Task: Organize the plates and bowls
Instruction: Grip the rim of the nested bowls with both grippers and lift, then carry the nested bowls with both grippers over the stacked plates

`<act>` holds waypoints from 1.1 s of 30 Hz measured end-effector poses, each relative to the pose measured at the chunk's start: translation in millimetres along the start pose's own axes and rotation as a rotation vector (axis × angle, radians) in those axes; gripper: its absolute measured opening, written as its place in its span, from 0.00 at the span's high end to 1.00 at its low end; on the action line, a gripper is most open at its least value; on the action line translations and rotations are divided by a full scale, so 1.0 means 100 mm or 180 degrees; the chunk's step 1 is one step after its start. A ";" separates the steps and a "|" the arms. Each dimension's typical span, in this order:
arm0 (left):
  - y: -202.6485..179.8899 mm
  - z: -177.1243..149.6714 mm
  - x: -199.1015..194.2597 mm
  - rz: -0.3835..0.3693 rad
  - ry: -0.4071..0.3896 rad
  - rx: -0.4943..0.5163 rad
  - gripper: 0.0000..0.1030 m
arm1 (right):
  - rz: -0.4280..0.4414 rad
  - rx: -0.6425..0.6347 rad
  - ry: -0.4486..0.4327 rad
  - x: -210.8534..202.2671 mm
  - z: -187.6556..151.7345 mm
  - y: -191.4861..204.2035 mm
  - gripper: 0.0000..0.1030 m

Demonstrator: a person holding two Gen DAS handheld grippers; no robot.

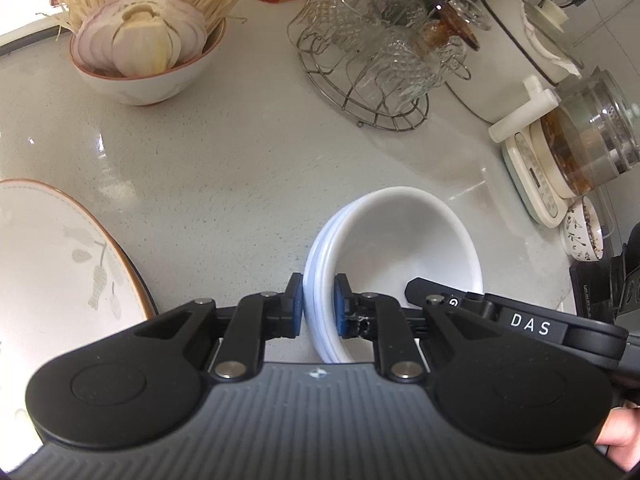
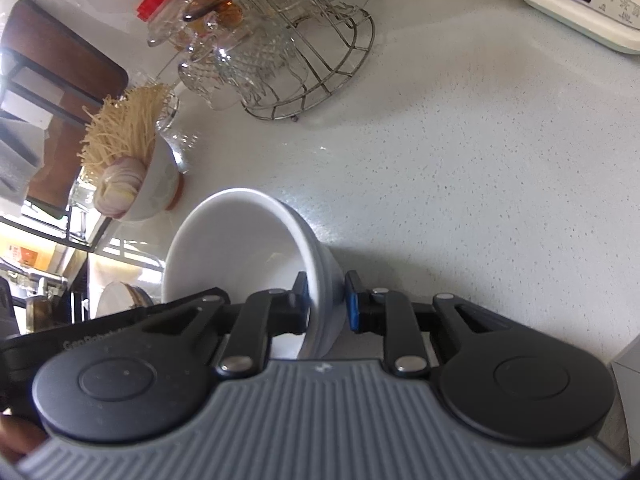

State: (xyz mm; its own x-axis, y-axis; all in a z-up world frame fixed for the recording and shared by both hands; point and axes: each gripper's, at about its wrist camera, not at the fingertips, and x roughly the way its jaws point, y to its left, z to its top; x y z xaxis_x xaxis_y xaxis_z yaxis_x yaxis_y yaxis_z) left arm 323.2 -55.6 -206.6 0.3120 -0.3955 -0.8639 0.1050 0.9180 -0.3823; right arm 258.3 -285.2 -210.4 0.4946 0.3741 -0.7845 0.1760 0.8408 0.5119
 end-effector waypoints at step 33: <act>-0.04 -0.02 -1.22 -0.0229 -0.0426 0.0195 0.82 | 0.0107 -0.0213 -0.0416 -0.82 -0.11 0.72 0.79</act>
State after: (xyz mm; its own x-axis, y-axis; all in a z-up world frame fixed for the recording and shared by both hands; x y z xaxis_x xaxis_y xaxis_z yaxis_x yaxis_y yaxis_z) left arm 283.3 -11.3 -100.6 0.4243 -0.4565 -0.7820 0.1876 0.8892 -0.4174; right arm 221.3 -251.4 -112.9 0.6067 0.3521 -0.7127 0.1026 0.8544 0.5094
